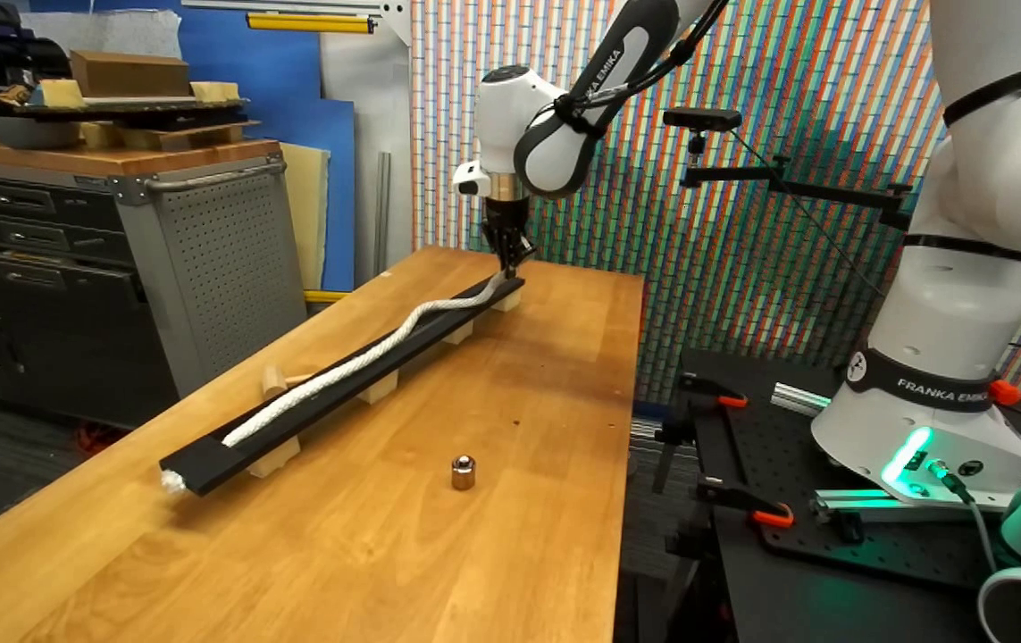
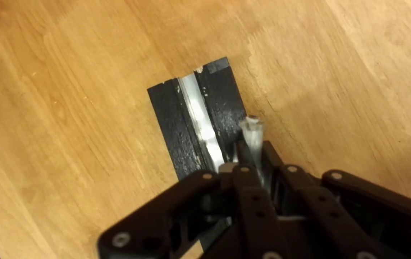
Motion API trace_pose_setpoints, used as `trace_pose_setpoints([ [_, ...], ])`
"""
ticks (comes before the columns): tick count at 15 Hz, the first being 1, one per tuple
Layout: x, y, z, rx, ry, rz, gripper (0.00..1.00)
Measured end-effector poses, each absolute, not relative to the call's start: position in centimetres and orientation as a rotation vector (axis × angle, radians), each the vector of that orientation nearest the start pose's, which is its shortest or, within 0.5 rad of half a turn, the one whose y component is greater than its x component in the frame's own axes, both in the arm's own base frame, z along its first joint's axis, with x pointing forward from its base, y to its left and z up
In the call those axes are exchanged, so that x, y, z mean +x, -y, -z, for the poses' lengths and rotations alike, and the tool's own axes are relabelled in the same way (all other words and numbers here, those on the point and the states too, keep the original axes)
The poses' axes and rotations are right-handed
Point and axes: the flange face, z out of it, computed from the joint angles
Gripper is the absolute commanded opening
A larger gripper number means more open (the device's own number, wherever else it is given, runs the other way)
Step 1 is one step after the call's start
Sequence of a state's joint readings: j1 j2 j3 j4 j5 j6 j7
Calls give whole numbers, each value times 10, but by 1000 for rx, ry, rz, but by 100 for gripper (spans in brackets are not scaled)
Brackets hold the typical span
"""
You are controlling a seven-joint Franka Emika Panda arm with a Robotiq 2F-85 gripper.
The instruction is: Put the rope along the center of the black object
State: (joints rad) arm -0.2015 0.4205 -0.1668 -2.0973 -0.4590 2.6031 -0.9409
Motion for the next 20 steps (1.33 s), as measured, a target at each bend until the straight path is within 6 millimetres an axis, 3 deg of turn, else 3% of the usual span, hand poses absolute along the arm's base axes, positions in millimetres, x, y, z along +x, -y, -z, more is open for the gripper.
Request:
trace_pose_setpoints([
  [8, 565, 232, -212, -3103, 1561, -254, 3],
  [20, 573, 235, -202, -3115, 1560, -250, 3],
])
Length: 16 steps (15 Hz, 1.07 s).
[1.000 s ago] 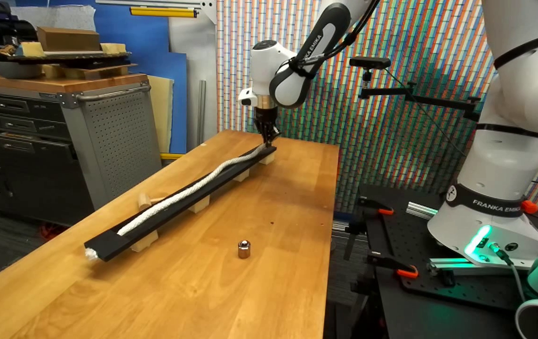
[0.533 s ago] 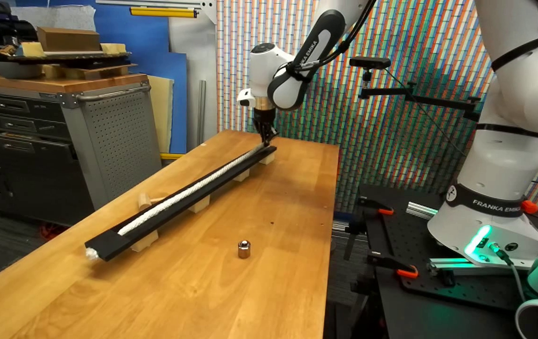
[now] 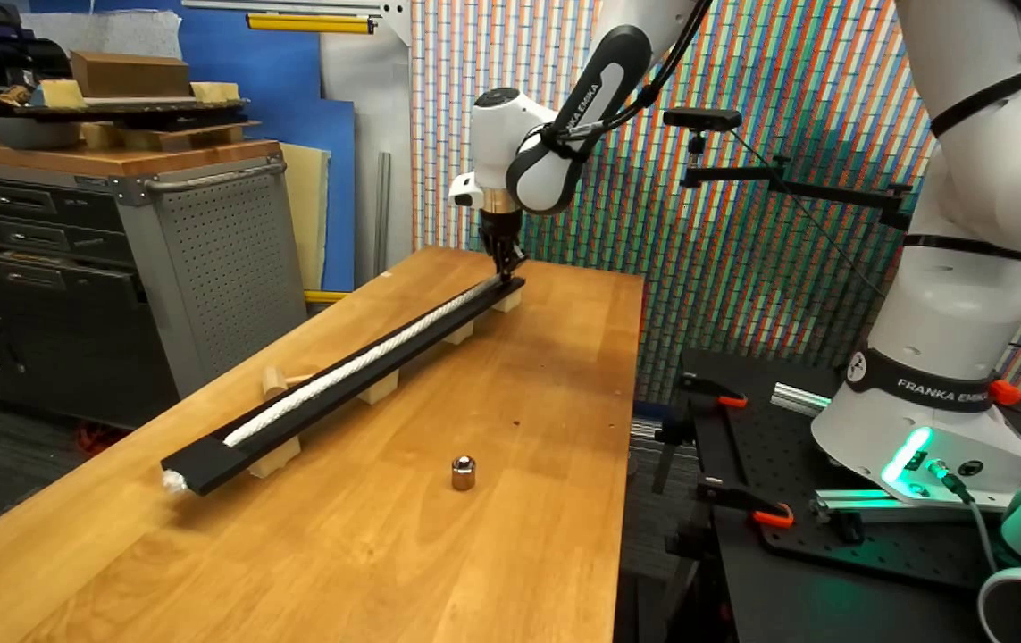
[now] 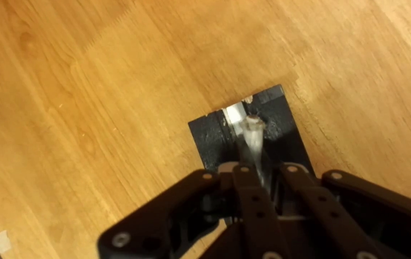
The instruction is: Put the rope along the center of the black object
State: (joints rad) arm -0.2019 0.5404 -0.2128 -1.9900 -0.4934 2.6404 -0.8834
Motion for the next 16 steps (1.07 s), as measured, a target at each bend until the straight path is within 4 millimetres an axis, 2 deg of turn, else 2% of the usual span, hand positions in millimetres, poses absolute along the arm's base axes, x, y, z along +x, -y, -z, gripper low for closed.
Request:
trace_pose_setpoints([
  [16, 569, 243, -202, -3131, 1546, -240, 3],
])
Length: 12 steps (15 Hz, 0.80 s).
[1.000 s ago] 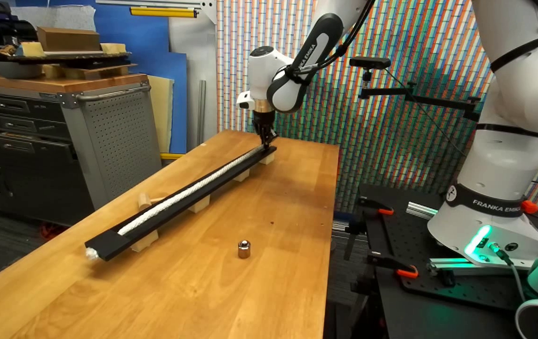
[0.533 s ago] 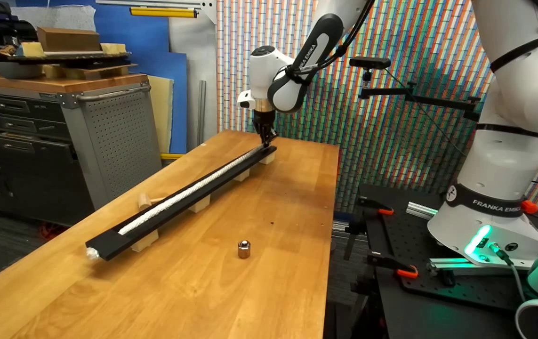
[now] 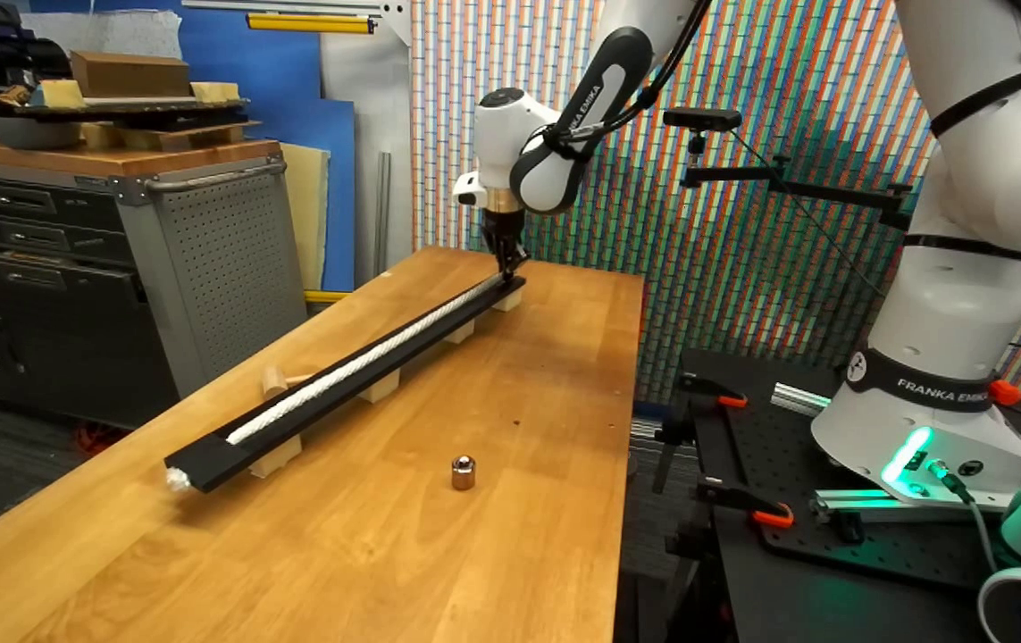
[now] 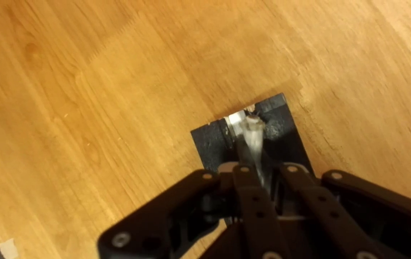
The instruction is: Put the rope along the center of the black object
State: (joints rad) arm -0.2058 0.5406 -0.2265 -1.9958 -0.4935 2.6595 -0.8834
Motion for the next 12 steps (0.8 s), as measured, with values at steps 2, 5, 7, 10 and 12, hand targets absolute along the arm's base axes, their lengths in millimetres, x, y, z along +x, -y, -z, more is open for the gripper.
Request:
trace_pose_setpoints([
  [2, 568, 244, -201, -3131, 1545, -242, 3],
  [5, 568, 244, -201, -3131, 1545, -240, 3],
  [7, 568, 243, -201, -3131, 1556, -234, 3],
  [10, 568, 243, -201, -3127, 1573, -235, 5],
  [12, 568, 243, -201, -3127, 1574, -235, 4],
])
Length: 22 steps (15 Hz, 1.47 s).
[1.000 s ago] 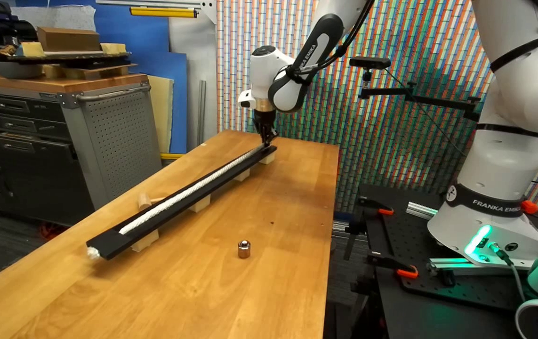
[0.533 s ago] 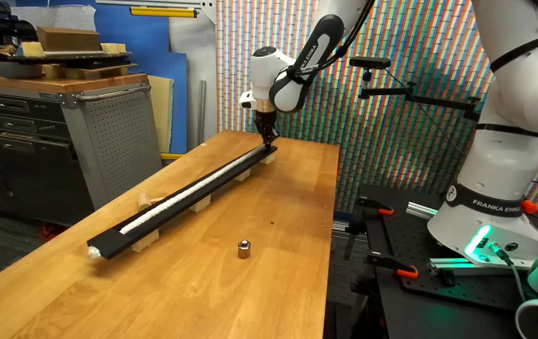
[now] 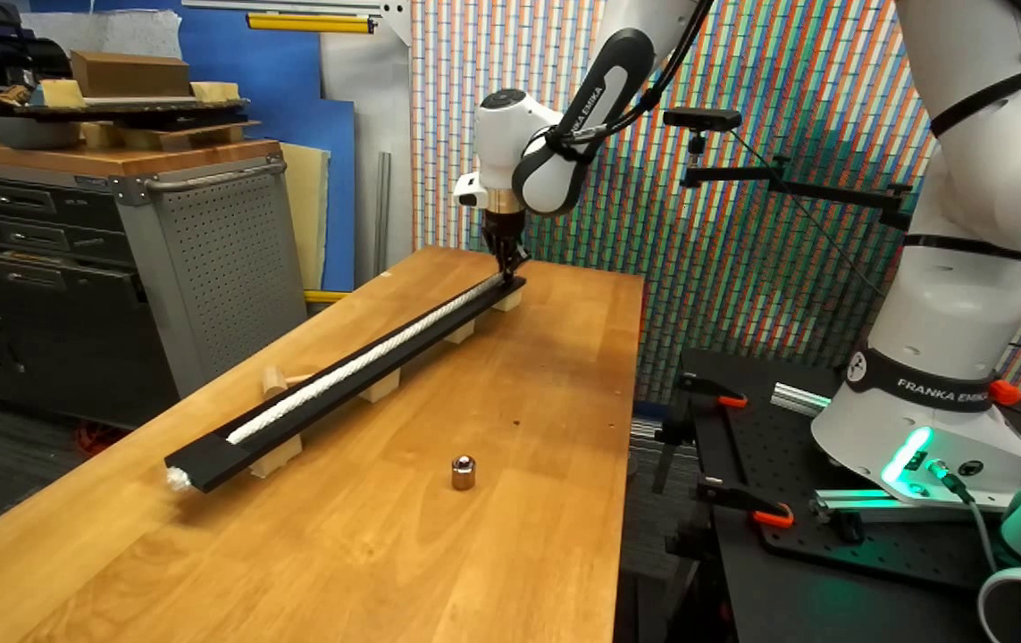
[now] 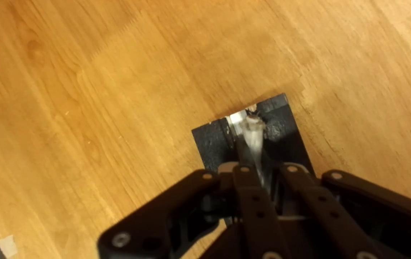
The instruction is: Put the rope along the center of the black object
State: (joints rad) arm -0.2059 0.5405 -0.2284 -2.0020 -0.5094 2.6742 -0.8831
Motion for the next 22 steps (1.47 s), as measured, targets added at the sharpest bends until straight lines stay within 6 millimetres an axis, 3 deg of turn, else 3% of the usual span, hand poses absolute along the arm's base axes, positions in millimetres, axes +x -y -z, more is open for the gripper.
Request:
trace_pose_setpoints([
  [14, 562, 243, -216, -3140, 1564, -206, 3],
  [22, 555, 240, -210, -3119, 1584, -235, 3],
])
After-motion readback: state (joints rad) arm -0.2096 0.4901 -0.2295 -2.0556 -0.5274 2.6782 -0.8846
